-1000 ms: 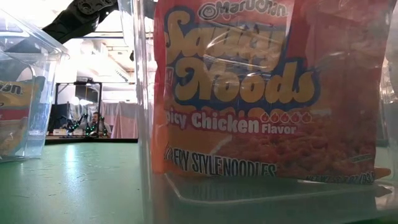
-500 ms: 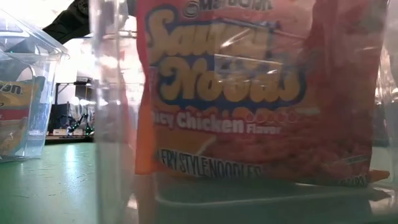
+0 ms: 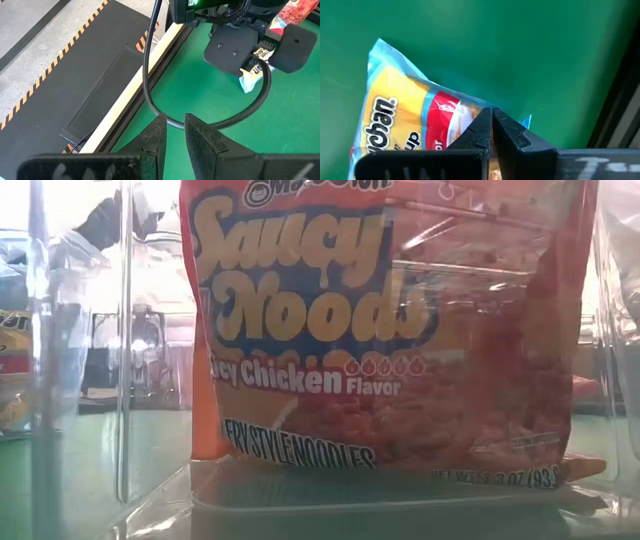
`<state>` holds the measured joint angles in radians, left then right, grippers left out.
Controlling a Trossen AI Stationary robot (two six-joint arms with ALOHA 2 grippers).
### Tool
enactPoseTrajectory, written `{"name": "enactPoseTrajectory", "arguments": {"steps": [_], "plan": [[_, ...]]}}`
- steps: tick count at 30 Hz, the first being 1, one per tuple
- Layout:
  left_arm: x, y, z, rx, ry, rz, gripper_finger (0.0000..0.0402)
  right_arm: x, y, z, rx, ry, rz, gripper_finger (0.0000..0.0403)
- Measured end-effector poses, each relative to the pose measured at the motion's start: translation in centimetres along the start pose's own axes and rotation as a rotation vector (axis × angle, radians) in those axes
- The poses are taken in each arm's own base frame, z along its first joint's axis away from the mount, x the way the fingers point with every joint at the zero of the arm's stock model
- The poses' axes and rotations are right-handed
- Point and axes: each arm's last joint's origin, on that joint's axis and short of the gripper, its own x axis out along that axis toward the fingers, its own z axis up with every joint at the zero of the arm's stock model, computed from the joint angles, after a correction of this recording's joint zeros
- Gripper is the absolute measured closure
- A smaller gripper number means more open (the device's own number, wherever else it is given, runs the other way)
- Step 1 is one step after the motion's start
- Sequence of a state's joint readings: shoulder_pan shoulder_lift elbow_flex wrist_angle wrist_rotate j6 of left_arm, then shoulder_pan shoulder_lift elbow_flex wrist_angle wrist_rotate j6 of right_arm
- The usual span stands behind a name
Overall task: Sort Maruchan noodles
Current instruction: Put the blue noodle pack into the left transparent bin
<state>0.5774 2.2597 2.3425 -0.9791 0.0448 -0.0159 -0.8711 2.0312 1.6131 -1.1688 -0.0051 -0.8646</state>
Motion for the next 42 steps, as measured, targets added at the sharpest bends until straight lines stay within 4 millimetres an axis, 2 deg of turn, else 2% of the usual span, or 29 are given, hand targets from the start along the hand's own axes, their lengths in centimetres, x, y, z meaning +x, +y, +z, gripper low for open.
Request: {"name": "enactPoseTrajectory", "arguments": {"steps": [4,11,21,30,35,42], "plan": [[0.0,0.2,0.0,-0.002,0.000,0.002,0.0350,-0.2,-0.1,0.0,0.009,-0.014,-0.011,0.0394],[0.0,0.2,0.2,-0.002,-0.019,0.002,0.0350,-0.4,0.4,1.3,0.028,-0.038,-0.052,0.0394],[0.0,0.3,0.2,-0.014,-0.019,0.003,0.0350,-0.9,1.1,3.8,-0.035,-0.151,-0.112,0.0394],[0.0,0.3,0.2,-0.023,-0.019,0.003,0.0350,-1.5,1.2,5.0,-0.116,-0.223,-0.165,0.0394],[0.0,0.3,0.2,-0.023,-0.019,0.003,0.0350,-3.2,0.9,5.6,-0.092,-0.253,-0.209,0.0394],[0.0,0.4,0.2,-0.025,-0.021,0.005,0.0350,-6.9,1.9,4.4,0.139,-0.148,-0.086,0.0394]]}}
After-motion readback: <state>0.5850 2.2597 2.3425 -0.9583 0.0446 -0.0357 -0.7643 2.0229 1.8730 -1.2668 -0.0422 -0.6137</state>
